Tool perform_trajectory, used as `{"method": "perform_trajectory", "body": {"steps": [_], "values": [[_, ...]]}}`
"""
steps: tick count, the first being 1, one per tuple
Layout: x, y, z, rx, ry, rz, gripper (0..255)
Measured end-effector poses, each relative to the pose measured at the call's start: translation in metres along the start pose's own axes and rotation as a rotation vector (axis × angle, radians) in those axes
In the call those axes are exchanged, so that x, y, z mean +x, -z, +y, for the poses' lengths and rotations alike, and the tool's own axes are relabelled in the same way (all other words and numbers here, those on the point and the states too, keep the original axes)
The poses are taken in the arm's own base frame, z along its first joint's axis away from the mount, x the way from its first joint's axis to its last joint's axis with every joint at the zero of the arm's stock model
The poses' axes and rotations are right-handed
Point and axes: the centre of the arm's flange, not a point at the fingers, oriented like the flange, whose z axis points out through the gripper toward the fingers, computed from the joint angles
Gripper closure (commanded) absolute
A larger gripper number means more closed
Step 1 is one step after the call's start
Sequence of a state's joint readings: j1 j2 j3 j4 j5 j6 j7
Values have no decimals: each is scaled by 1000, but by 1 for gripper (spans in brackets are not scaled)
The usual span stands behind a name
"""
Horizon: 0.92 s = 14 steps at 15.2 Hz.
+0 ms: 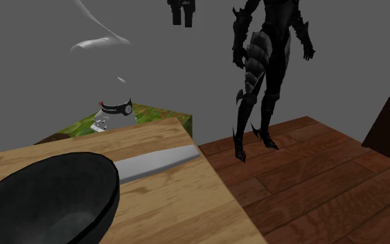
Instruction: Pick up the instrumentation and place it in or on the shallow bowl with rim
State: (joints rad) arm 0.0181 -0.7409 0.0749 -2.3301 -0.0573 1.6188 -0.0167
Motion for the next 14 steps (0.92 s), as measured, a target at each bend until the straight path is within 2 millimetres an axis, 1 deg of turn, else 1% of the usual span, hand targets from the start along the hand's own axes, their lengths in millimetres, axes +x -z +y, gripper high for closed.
{"method": "perform_trajectory", "body": {"steps": [1, 2, 4, 5, 14], "values": [[0, 0, 0, 0, 0, 0, 0], [-1, -4, 5, 2, 11, 0, 0], [-6, -19, 23, 8, 50, 0, 0], [-6, -23, 33, 11, 73, 0, 0], [-9, -102, 126, 43, 298, 3, 0]]}}
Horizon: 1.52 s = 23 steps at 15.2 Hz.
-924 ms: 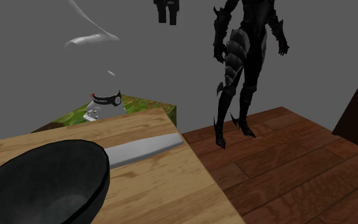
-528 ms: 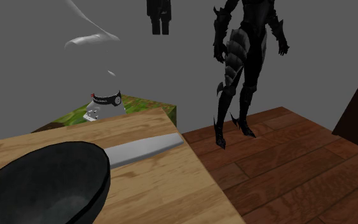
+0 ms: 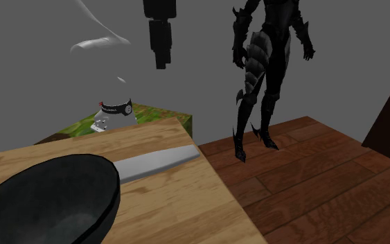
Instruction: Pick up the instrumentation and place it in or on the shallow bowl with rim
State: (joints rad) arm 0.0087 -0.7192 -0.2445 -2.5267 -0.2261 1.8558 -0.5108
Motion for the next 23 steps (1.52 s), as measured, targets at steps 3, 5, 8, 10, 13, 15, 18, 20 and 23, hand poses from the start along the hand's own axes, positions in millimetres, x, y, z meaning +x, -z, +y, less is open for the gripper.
{"method": "perform_trajectory", "body": {"steps": [3, 5, 8, 10, 13, 15, 18, 20, 23], "values": [[-7, -26, 31, 11, 77, 1, 0], [-7, -44, 50, 18, 127, 2, 0], [-13, -68, 82, 30, 203, 4, 0], [-9, -88, 105, 37, 253, 4, 0], [-6, -113, 135, 47, 329, 6, 0], [-6, -131, 154, 55, 378, 7, 0], [-3, -154, 171, 60, 425, 7, 0], [-2, -165, 174, 60, 431, 6, 0], [-3, -181, 173, 60, 433, 6, 0]]}}
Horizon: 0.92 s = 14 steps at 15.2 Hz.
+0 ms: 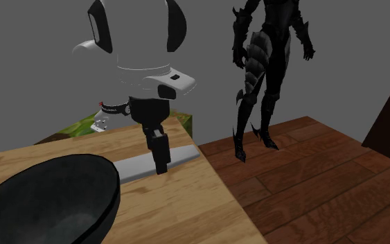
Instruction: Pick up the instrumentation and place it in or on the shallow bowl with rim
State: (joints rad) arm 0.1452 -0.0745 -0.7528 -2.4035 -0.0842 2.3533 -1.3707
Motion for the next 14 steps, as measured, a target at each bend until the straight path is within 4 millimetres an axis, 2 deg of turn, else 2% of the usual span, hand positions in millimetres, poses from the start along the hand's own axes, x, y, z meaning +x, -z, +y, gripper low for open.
{"method": "perform_trajectory", "body": {"steps": [2, 8, 9, 14], "values": [[0, -6, 0, 0, 0, 0, 0], [0, -8, 0, -1, 0, 0, 0], [0, -8, 0, -1, 0, 0, 255], [0, -8, 0, -1, 0, 0, 255]]}}
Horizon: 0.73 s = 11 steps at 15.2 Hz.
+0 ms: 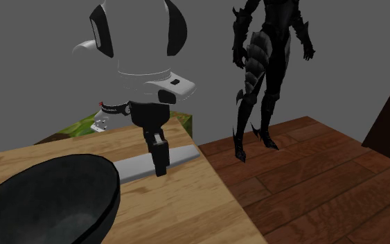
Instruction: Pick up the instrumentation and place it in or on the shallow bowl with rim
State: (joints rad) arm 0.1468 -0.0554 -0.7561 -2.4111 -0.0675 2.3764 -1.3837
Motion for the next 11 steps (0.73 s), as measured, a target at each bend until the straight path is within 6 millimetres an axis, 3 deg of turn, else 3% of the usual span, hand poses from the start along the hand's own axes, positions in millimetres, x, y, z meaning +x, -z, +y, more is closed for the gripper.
{"method": "perform_trajectory", "body": {"steps": [6, 11], "values": [[0, 2, 0, 0, 0, 0, 255], [0, 27, 1, 0, 0, 0, 255]]}}
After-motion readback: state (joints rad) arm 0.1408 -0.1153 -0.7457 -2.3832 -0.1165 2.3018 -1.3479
